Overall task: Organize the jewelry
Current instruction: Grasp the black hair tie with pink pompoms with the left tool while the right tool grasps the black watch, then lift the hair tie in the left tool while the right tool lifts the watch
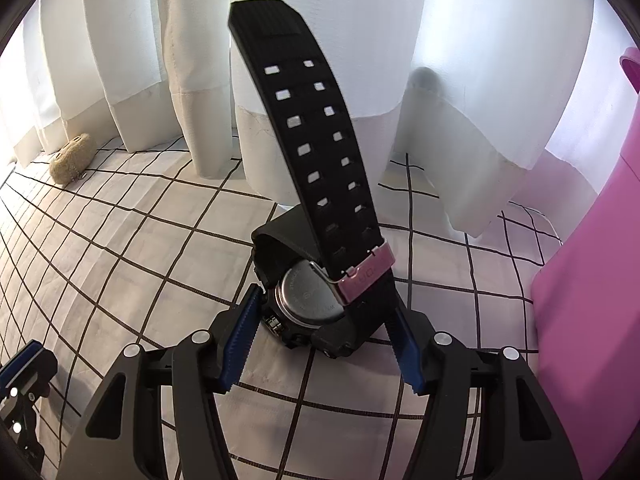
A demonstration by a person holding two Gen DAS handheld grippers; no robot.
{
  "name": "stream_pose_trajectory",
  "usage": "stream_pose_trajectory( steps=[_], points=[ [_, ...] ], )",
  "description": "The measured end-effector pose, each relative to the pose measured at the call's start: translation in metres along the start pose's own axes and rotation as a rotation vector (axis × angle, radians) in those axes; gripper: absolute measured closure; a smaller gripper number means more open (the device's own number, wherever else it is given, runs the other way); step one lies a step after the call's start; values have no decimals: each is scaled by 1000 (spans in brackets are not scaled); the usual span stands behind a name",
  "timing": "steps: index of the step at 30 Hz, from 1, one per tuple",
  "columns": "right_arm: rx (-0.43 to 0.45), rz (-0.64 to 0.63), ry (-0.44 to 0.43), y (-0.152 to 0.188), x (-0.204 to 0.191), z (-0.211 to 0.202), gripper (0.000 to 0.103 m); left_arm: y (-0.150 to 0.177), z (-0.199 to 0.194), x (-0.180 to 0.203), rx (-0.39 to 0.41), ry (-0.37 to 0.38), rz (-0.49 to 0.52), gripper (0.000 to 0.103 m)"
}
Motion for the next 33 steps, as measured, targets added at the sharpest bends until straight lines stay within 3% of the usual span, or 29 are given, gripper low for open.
stream_pose_trajectory(
  steps=[12,19,33],
  points=[
    [45,30,-50,1,-12,-31,45,-25,-17,-24,46,19,19,90],
    [45,149,-115,2,-11,-41,46,-29,-25,-33,60,32,26,90],
    [73,151,-45,2,-12,-75,47,-40,-41,-41,78,80,65,90]
  ],
)
Point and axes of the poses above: each gripper's, at about its wrist camera, not at the fingertips, and z roughly the way its jaws point, x to its right, y to its underside, the point moved 10 cm from there along z, roughly the way its jaws point, and after that the axes turned 2 degrees about -z, right-handed, at the moved point
